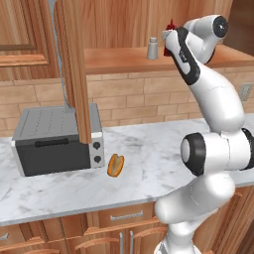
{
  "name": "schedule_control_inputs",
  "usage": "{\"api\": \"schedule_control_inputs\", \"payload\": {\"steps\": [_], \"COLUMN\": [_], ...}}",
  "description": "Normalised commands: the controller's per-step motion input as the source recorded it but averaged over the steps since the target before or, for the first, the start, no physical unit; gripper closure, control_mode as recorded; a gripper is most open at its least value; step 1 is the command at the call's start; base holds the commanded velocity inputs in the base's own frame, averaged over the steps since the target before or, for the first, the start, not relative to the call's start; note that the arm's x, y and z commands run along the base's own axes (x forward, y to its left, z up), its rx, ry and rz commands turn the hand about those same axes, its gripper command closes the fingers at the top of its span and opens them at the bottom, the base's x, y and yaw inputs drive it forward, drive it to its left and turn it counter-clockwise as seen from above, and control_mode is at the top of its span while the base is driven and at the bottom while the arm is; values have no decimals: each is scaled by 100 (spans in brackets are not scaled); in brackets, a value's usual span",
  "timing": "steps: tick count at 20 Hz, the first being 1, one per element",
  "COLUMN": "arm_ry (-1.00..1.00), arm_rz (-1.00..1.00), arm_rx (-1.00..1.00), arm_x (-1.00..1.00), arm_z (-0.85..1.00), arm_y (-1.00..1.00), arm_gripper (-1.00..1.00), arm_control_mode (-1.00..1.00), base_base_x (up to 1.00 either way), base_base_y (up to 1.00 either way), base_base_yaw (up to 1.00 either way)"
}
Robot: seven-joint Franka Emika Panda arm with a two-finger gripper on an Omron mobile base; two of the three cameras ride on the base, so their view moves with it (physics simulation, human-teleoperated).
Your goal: There are various items on the counter. Only move the condiments/shakers into the cabinet.
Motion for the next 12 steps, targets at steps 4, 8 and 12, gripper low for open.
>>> {"api": "schedule_control_inputs", "payload": {"steps": [4,8,12], "arm_ry": [0,0,0], "arm_rz": [0,0,-2], "arm_rx": [-6,-5,-2], "arm_x": [-100,-100,-100], "arm_z": [-13,-32,-42], "arm_y": [0,0,-7], "arm_gripper": [-100,-100,-100], "arm_control_mode": [-100,-100,-100], "base_base_x": [0,0,0], "base_base_y": [0,0,0], "base_base_yaw": [0,0,0]}}
